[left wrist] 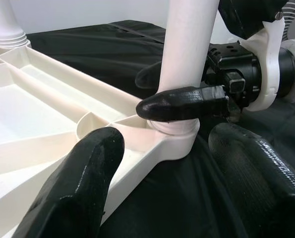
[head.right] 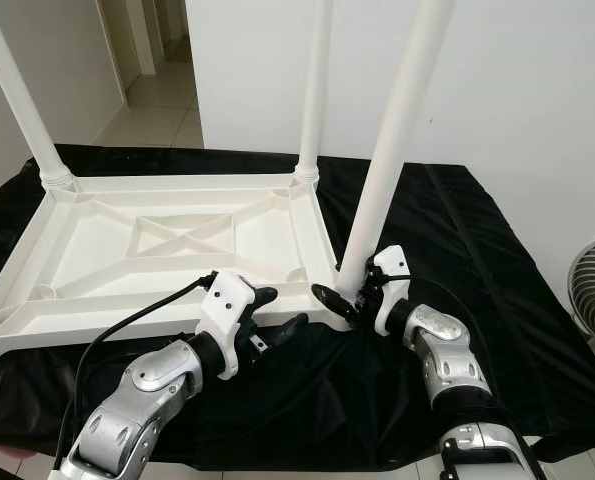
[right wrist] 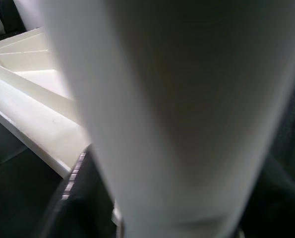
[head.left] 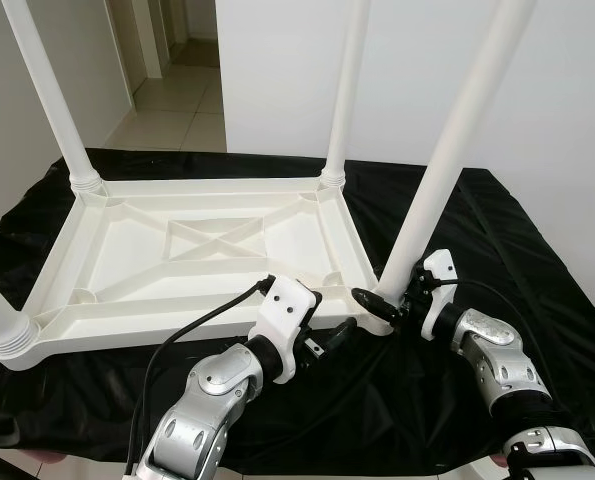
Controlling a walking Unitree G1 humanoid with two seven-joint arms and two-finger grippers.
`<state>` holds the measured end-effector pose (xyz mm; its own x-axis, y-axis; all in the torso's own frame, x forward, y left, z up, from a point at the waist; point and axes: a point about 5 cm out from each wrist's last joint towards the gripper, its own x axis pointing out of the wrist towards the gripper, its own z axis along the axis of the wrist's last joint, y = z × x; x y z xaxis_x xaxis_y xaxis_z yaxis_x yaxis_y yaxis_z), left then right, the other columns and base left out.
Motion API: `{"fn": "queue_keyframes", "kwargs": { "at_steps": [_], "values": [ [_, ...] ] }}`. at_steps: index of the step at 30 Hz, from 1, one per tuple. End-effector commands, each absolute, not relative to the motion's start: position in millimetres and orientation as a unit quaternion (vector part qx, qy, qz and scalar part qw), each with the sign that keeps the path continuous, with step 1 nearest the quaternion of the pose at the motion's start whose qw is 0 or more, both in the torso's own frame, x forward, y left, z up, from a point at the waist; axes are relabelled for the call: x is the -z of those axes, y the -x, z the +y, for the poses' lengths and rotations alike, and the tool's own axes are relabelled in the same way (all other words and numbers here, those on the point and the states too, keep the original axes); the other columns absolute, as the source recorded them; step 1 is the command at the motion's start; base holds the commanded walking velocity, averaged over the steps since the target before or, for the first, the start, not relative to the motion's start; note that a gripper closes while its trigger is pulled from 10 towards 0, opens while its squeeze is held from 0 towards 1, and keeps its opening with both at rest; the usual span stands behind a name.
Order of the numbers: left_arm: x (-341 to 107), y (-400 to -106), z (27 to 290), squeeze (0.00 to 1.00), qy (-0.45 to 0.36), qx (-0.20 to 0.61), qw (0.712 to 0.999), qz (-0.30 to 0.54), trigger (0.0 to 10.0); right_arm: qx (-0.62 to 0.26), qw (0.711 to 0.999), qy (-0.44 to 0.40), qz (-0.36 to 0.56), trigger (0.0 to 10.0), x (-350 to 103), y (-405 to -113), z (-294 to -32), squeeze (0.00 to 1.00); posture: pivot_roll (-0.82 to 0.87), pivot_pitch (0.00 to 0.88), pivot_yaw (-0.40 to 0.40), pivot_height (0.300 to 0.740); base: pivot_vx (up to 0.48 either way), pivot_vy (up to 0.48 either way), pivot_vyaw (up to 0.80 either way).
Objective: Building children table
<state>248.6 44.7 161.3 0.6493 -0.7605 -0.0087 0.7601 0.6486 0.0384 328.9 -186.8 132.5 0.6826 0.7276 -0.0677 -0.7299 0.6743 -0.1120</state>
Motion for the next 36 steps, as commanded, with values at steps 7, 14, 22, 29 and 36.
{"fn": "queue_keyframes", "kwargs": {
  "at_steps": [7,14,22,29,36],
  "values": [
    [-159.0,-242.6,44.9,0.00,-0.014,0.412,0.911,0.006,10.0,-0.418,0.906,0.056,0.019,0.0,-123.2,-319.8,-184.9,0.00,0.00,0.056,-0.034,0.740,0.000,0.000,0.00],
    [-157.6,-239.5,45.4,0.00,-0.012,0.416,0.909,0.009,10.0,-0.387,0.920,0.052,0.007,10.0,-122.3,-311.2,-180.9,0.00,0.01,0.060,-0.028,0.740,0.000,0.000,0.00],
    [-157.1,-236.6,46.2,0.00,-0.013,0.416,0.909,0.012,10.0,-0.255,0.965,0.064,0.000,10.0,-117.9,-300.2,-176.4,0.00,0.02,0.063,-0.042,0.740,0.000,0.000,0.00],
    [-155.9,-235.2,44.3,0.00,-0.009,0.415,0.910,0.015,10.0,-0.047,0.998,0.028,-0.008,10.0,-124.4,-288.7,-166.7,0.00,0.02,0.060,-0.056,0.740,0.000,0.000,0.00],
    [-156.6,-234.4,43.0,0.00,-0.008,0.415,0.910,0.014,10.0,0.039,0.999,0.001,0.005,10.0,-125.6,-280.2,-151.6,0.00,0.03,0.052,-0.057,0.740,0.000,0.000,0.00]
  ]
}}
